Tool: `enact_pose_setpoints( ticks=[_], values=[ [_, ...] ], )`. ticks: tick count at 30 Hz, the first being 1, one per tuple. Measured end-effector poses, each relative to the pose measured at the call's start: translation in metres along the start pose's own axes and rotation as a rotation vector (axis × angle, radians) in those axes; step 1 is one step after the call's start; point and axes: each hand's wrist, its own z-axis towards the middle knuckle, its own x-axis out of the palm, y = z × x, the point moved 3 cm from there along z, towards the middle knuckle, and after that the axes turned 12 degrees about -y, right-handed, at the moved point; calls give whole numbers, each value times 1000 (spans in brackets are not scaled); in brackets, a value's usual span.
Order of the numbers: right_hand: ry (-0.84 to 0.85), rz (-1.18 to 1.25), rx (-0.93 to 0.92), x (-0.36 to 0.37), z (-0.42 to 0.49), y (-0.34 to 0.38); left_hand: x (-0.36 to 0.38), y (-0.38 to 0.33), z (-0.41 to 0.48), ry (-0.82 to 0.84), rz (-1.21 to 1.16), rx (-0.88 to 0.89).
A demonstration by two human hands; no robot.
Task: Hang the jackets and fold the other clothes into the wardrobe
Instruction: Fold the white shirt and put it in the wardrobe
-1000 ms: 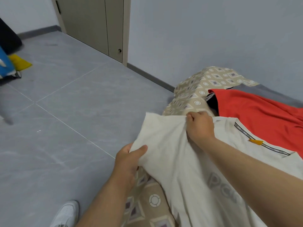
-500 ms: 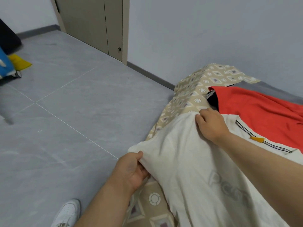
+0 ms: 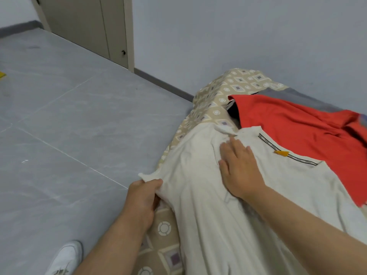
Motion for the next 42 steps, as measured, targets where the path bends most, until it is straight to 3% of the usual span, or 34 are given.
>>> enact_pose_setpoints(
  ticks=[2, 4, 6, 7, 10, 14, 17, 22, 26, 28, 31, 33, 37, 40, 42],
  values=[
    [73, -6, 52, -11, -41, -28, -3, -1, -8, -117, 419, 349],
    [118, -30, 157, -24, -75, -64, 2, -6, -33, -135, 822, 862],
    [100, -64, 282, -42, -105, -106, 21, -2, -69, 66, 927, 1276],
    [83, -77, 347, -51, -119, -125, 32, 5, -83, 190, 954, 1338],
    [42, -130, 471, -70, -157, -170, 68, 43, -111, 516, 1110, 1249],
    [-57, -85, 654, -89, -198, -216, 118, 110, -128, 646, 1496, 1321],
    [-121, 108, 848, -96, -224, -249, 157, 147, -143, 715, 1644, 1383],
    [-230, 606, 1182, -105, -254, -280, 226, 184, -171, 871, 1632, 1521],
    [-231, 788, 1178, -103, -253, -289, 304, 206, -206, 986, 1433, 1576],
    [-253, 837, 1155, -99, -258, -293, 341, 218, -222, 1055, 1344, 1496],
    [-335, 859, 1133, -95, -265, -298, 369, 239, -225, 1130, 1417, 1451],
    [-391, 891, 1124, -94, -270, -298, 368, 246, -221, 1086, 1409, 1451],
    [-521, 921, 1069, -95, -278, -298, 360, 249, -214, 1036, 1284, 1667],
    [-418, 836, 1019, -102, -279, -296, 355, 251, -222, 1000, 1226, 1861],
    [-203, 776, 985, -111, -284, -298, 356, 247, -223, 859, 1166, 1826]
  ],
)
